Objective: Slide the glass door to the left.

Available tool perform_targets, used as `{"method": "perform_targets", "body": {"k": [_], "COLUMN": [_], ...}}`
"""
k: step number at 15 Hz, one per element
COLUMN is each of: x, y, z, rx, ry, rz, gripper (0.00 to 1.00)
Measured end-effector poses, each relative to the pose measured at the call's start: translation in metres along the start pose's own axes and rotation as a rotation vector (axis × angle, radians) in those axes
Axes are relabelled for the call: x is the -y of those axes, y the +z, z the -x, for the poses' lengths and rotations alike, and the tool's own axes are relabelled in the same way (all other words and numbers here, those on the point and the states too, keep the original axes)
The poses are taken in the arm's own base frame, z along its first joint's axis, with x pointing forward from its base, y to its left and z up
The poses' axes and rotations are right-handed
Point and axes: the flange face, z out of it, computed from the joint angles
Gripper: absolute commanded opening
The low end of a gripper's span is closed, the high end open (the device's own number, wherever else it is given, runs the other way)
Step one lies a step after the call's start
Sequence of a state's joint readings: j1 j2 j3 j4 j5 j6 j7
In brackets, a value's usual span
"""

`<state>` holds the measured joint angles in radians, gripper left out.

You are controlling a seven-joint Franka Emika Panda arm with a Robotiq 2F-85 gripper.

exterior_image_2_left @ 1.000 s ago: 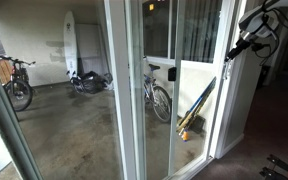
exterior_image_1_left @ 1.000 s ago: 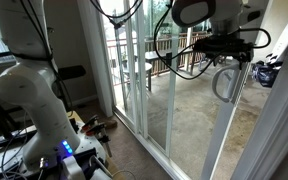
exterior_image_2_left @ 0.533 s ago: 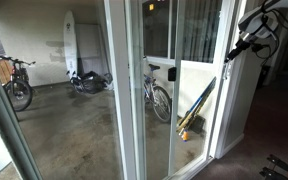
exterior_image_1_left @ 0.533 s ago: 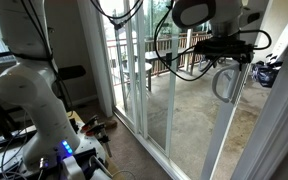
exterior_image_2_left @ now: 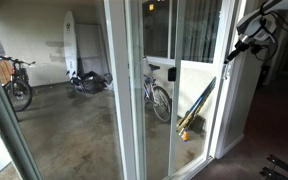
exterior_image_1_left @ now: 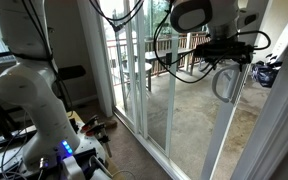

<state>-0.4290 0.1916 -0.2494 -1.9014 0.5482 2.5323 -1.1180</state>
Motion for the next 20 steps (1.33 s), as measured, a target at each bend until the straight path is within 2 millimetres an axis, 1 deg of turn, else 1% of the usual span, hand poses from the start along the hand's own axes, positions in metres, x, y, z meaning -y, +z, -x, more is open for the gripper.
{"method": "perform_targets", "body": {"k": [10, 14, 20], "x": [0.030, 0.052, 0.092], "y": [0.017, 0.020, 0.016], "z": [0.002, 0.001, -0.005], "rx": [-0.010, -0.029, -0.055], "ry": [-0.136, -0.167, -0.176], "rz": [0.195, 0.242, 0.200], "gripper": [1.00, 1.00, 1.00]}}
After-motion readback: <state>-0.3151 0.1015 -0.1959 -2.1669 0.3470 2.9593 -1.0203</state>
